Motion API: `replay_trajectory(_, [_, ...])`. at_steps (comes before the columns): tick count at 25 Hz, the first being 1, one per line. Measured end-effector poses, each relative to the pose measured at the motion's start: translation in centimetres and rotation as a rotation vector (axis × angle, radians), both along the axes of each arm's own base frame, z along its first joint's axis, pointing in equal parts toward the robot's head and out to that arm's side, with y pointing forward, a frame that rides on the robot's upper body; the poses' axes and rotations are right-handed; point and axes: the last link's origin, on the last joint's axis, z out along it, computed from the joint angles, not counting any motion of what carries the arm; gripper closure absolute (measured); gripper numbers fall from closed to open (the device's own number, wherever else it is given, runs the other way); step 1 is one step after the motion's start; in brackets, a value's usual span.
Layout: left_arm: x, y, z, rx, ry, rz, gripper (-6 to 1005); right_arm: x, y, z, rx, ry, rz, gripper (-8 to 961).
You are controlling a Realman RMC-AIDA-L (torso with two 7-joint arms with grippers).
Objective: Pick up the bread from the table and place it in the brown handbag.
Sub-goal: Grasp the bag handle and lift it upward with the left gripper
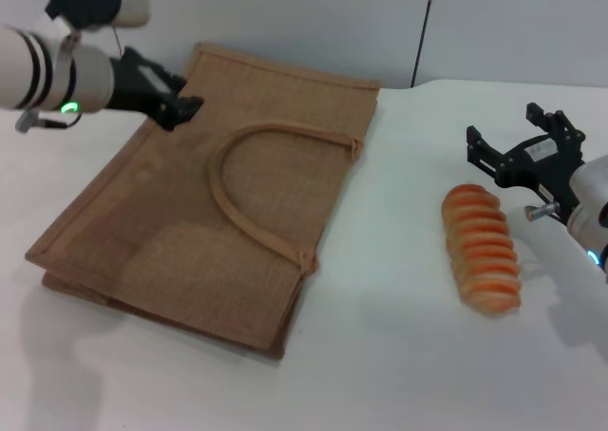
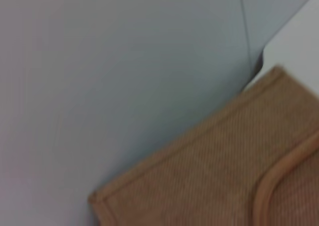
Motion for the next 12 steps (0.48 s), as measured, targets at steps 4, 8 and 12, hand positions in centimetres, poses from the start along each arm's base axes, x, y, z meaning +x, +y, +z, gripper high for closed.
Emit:
replay_trajectory(4, [-1.8,-0.1,-0.9,-0.008,0.027,0.025,750,-0.2,0.1,-0.1,-0.002,0.000,0.004,65])
replay_trajectory(8, [-2.8,0.1,-1.6,0.003,0.045,0.042,668,-0.2,0.1,-0.2,-0.007,-0.002,0.000,64])
replay_trajectory(12, [-3.4,0.7,-1.9,0.038,0.065,0.055,651,-0.3,0.1,-0.2,-0.006,0.001,0.002,64])
